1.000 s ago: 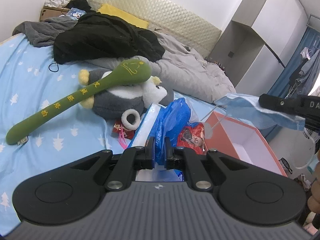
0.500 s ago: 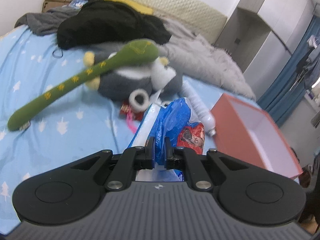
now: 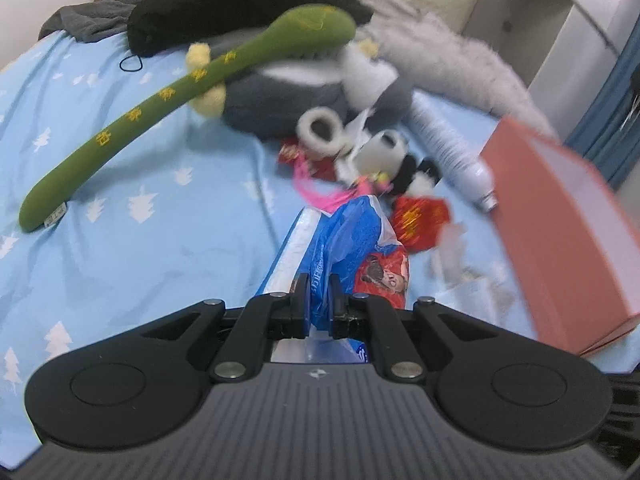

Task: Organize soft objects

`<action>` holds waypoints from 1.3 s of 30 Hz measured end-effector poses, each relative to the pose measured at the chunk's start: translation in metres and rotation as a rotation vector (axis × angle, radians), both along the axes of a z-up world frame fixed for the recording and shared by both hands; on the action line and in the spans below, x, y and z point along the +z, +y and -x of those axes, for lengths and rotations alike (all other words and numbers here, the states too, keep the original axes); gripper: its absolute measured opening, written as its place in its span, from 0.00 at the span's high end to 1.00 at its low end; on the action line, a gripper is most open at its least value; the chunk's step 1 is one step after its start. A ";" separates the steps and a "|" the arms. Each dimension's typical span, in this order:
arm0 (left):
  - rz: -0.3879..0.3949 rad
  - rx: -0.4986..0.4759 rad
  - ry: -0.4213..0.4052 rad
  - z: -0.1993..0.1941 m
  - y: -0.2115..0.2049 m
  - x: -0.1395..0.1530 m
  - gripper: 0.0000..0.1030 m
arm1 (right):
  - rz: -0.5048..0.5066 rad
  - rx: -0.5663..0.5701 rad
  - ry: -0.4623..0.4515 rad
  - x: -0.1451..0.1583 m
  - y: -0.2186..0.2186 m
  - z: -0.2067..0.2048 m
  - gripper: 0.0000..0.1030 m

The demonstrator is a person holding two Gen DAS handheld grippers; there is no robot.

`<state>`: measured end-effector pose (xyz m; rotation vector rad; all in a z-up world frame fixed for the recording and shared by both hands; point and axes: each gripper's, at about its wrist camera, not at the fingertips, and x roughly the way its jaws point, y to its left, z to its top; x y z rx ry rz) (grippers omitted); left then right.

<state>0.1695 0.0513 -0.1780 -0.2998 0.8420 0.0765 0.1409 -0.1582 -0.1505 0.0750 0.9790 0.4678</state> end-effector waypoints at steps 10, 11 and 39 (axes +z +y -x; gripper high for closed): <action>0.090 -0.092 -0.046 -0.021 0.001 0.036 0.72 | 0.017 0.001 -0.044 -0.002 0.000 0.003 0.93; 0.100 -0.123 -0.062 -0.026 -0.003 0.041 0.72 | 0.014 0.001 -0.041 -0.004 0.000 0.003 0.93; -0.068 -0.424 0.168 -0.155 -0.115 -0.039 0.70 | -0.061 -0.013 -0.037 -0.021 -0.017 -0.001 0.93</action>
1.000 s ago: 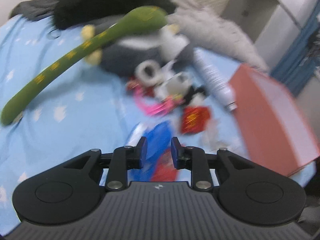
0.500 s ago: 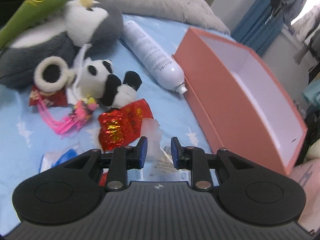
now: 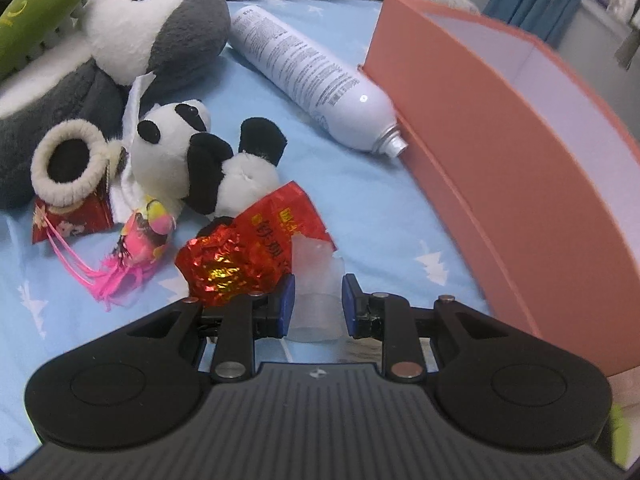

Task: Organize soft objects
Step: 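Carry the mask and the clear figure in both grippers toward the pink box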

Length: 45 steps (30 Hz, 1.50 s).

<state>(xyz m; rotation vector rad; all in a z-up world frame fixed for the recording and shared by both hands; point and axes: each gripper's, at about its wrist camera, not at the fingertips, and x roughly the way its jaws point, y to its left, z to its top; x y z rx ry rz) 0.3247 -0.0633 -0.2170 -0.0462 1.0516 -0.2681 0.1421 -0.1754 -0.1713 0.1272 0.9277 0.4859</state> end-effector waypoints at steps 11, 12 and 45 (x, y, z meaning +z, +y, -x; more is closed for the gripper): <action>-0.065 -0.022 -0.074 0.010 -0.013 0.007 0.81 | 0.016 -0.007 -0.003 0.001 -0.001 0.000 0.93; -0.052 -0.017 -0.080 0.011 -0.011 0.012 0.81 | 0.018 -0.008 -0.005 0.001 -0.002 -0.001 0.93; 0.164 0.222 -0.180 0.139 0.068 0.126 0.81 | 0.073 -0.063 -0.174 0.074 -0.012 0.004 0.93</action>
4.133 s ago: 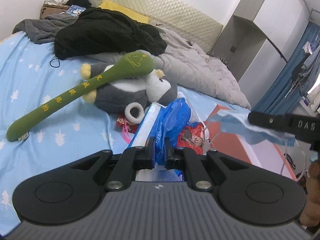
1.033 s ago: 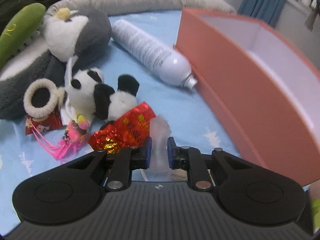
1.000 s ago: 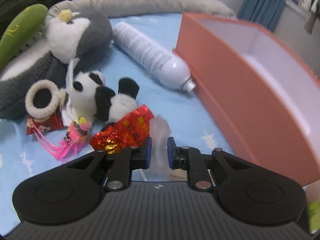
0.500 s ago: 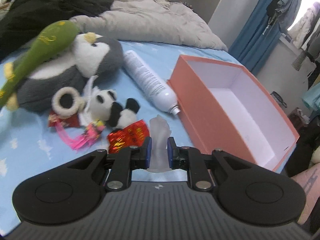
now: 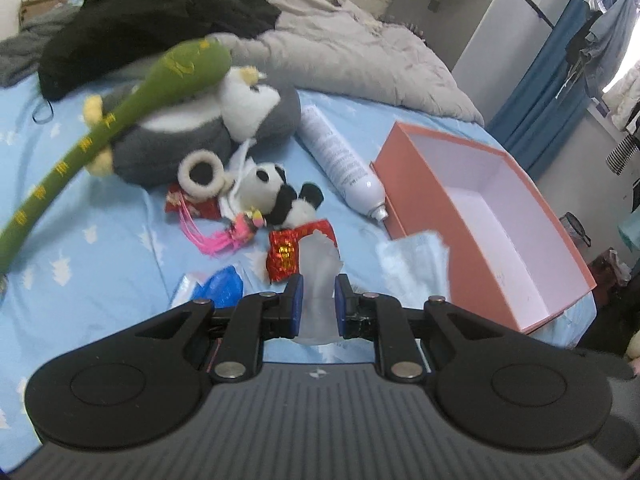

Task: Organize soft objects
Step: 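Carry the mask and the clear figure in both grippers toward the pink box, then lower both held items into the pink box and open both grippers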

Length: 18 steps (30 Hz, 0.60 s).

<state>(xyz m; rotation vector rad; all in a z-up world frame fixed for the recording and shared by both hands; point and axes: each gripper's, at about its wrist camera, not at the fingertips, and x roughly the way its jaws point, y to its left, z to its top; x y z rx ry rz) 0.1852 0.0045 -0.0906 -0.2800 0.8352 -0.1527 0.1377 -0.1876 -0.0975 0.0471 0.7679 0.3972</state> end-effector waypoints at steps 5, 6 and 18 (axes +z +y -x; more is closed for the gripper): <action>0.005 0.006 -0.047 0.007 -0.005 0.033 0.81 | -0.020 -0.006 -0.078 0.037 -0.007 -0.002 0.93; 0.008 0.006 -0.058 0.007 -0.006 0.040 0.81 | -0.020 -0.005 -0.093 0.044 -0.009 -0.003 0.93; 0.046 -0.078 -0.181 -0.011 -0.068 0.110 0.81 | 0.002 -0.059 -0.238 0.114 -0.059 -0.018 0.93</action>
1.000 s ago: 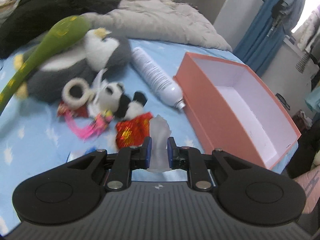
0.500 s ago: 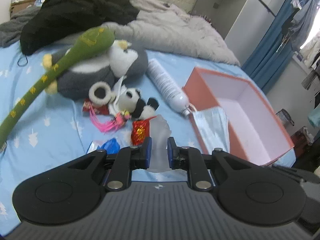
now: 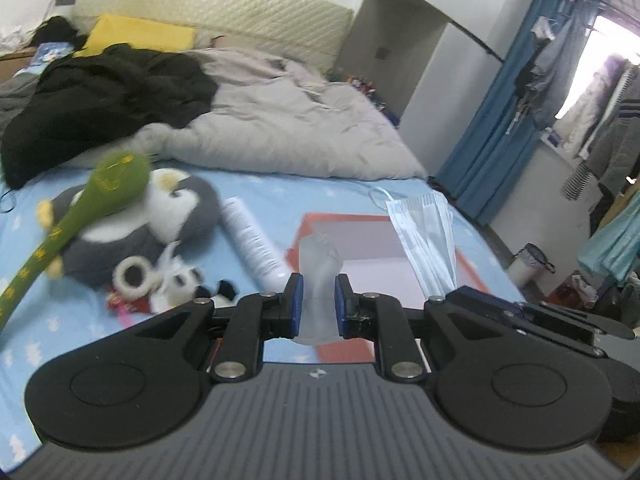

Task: Organize soft objects
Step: 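Lower both held items into the pink box and open both grippers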

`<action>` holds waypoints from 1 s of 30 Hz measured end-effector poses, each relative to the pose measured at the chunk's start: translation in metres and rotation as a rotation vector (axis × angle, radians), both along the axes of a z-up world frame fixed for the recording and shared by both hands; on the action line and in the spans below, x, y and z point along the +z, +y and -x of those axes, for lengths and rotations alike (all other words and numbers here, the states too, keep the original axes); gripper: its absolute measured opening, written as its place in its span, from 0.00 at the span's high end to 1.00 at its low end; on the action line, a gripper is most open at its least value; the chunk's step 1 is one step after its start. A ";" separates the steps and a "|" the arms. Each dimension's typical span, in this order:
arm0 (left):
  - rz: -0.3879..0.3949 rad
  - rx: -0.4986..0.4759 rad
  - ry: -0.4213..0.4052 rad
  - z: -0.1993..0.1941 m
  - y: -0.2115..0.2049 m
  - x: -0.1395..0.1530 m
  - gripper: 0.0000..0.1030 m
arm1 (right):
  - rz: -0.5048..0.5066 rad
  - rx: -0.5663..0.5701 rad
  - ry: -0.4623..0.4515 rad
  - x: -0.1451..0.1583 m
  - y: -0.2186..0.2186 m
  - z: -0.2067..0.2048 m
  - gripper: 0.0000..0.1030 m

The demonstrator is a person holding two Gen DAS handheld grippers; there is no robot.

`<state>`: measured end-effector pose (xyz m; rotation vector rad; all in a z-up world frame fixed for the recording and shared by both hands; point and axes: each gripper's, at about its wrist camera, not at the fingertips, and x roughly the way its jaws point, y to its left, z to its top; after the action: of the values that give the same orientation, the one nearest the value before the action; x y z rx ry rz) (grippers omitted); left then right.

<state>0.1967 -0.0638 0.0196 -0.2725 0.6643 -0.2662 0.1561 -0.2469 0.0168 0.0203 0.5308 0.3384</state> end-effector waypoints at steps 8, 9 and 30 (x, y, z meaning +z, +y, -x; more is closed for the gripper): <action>-0.018 -0.129 0.043 -0.034 -0.081 -0.018 0.81 | -0.001 -0.097 0.027 0.001 -0.057 -0.027 0.93; -0.032 -0.151 0.052 -0.041 -0.092 -0.024 0.81 | -0.003 -0.111 0.037 -0.002 -0.064 -0.031 0.92; -0.115 -0.235 0.311 -0.156 -0.194 -0.152 0.74 | -0.040 -0.232 0.319 -0.117 -0.154 -0.129 0.91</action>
<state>0.3528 -0.2579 -0.1328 -0.1249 1.0189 -0.4136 0.2847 -0.4012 -0.1007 0.1757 0.8294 0.1178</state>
